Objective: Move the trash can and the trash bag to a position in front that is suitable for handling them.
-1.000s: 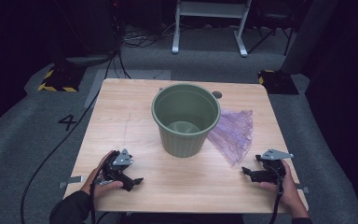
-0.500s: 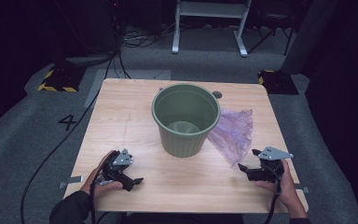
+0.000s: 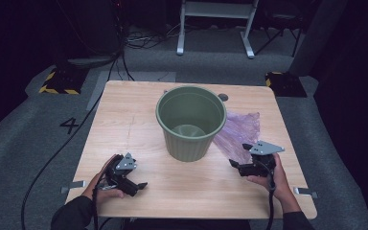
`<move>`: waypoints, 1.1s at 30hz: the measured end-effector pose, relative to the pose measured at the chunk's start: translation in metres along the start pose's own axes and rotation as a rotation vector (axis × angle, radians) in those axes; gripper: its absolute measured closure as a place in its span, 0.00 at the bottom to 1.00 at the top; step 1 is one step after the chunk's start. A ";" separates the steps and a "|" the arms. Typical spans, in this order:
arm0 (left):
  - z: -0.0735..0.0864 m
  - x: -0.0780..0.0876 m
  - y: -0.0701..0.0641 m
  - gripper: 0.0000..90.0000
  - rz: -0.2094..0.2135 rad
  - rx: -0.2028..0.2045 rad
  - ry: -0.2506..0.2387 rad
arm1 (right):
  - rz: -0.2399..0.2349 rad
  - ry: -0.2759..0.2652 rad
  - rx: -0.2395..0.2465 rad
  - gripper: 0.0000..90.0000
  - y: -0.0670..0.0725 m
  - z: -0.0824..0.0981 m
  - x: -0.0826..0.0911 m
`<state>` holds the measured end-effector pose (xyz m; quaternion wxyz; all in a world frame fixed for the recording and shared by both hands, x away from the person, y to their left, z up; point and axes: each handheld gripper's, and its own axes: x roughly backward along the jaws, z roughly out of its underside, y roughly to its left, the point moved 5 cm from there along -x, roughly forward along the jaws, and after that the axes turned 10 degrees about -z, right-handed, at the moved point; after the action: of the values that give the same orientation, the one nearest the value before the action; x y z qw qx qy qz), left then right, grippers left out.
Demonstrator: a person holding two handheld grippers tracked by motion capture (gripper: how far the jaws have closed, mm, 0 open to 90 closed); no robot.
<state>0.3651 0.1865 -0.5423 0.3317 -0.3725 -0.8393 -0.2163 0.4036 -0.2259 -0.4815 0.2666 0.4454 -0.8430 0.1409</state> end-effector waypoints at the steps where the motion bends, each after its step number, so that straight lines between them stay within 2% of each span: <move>1: 0.000 0.000 0.000 0.00 0.000 0.000 0.000 | -0.007 0.003 0.007 0.20 0.001 -0.003 -0.004; 4: 0.000 0.000 0.000 0.00 0.000 0.000 0.000 | -0.029 0.004 0.029 0.21 0.007 -0.015 -0.018; 6: 0.000 0.000 0.000 0.00 0.000 0.001 0.000 | -0.031 0.004 0.035 0.21 0.007 -0.017 -0.021; 8: 0.000 0.000 0.000 0.00 0.001 0.001 0.000 | -0.063 0.013 0.029 0.20 0.010 -0.022 -0.031; 17: 0.000 0.000 0.000 0.00 0.000 0.001 0.000 | -0.094 0.006 0.053 0.20 0.020 -0.039 -0.054; 22: 0.000 0.000 0.000 0.00 0.000 0.001 0.000 | -0.102 -0.001 0.065 0.22 0.025 -0.045 -0.062; 24: 0.000 0.000 0.000 0.00 -0.002 0.001 0.000 | -0.097 0.008 0.081 0.18 0.028 -0.049 -0.069; 30: 0.000 0.000 0.000 0.00 -0.003 0.002 0.000 | -0.102 0.000 0.081 0.18 0.032 -0.055 -0.077; 33: 0.000 0.000 0.000 0.00 -0.003 0.003 0.001 | -0.110 0.001 0.098 0.18 0.038 -0.059 -0.085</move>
<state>0.3653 0.1868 -0.5422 0.3325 -0.3704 -0.8400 -0.2158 0.4308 -0.1190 -0.4824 0.2523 0.5037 -0.8091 0.1674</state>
